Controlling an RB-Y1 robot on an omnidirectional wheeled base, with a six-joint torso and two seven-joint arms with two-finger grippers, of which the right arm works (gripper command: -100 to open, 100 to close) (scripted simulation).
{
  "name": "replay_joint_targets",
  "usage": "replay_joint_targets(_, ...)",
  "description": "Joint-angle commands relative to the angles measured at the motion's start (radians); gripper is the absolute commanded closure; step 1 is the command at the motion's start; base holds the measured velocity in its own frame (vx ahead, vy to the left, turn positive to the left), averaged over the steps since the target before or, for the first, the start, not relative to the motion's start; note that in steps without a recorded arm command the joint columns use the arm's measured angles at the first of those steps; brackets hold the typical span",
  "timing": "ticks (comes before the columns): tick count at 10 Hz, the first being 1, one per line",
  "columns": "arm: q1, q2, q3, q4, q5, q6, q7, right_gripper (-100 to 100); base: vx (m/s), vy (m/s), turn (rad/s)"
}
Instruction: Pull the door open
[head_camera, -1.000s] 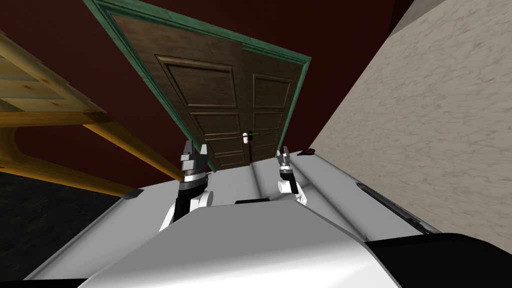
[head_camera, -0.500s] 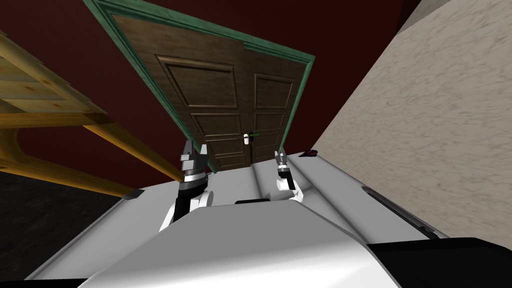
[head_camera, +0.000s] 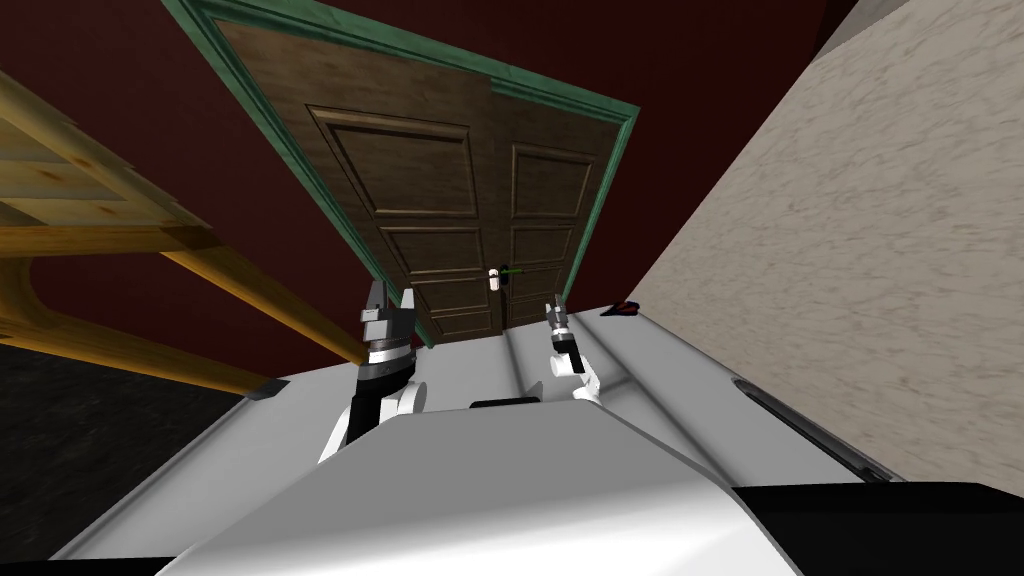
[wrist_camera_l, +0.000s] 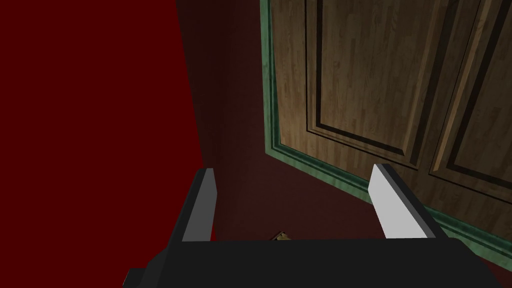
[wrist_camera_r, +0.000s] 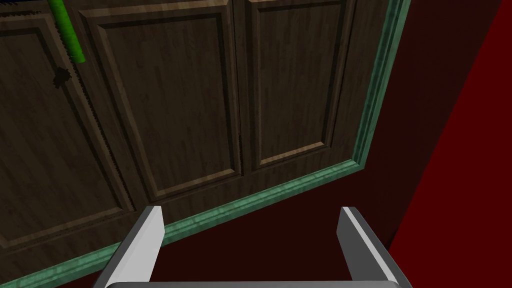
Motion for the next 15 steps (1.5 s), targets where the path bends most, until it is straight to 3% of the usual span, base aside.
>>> replay_joint_targets(1, -0.035, -0.012, 0.002, 0.050, -0.006, -0.002, -0.002, -100, 0.087, 0.018, 0.044)
replay_joint_targets(2, -0.035, -0.012, 0.002, 0.060, -0.006, -0.002, -0.002, -100, 0.059, 0.009, 0.014)
replay_joint_targets(4, -0.081, -0.023, 0.006, 0.124, -0.012, -0.001, -0.001, -100, 0.069, 0.004, 0.033)
replay_joint_targets(5, -0.081, -0.023, 0.006, 0.136, -0.012, -0.001, -0.001, -100, 0.060, 0.009, 0.016)
replay_joint_targets(8, -0.150, -0.038, 0.013, 0.239, -0.020, 0.001, -0.001, -100, 0.078, 0.009, 0.039)
replay_joint_targets(11, -0.173, -0.043, 0.015, 0.289, -0.023, 0.001, 0.000, -100, 0.059, 0.010, 0.017)
replay_joint_targets(13, -0.219, -0.052, 0.019, 0.349, -0.029, 0.002, 0.000, -100, 0.069, 0.013, 0.034)
replay_joint_targets(14, -0.219, -0.052, 0.019, 0.363, -0.029, 0.002, 0.000, -100, 0.065, 0.007, 0.017)
replay_joint_targets(15, -0.241, -0.057, 0.021, 0.400, -0.032, 0.003, 0.000, -100, 0.061, -0.001, 0.021)
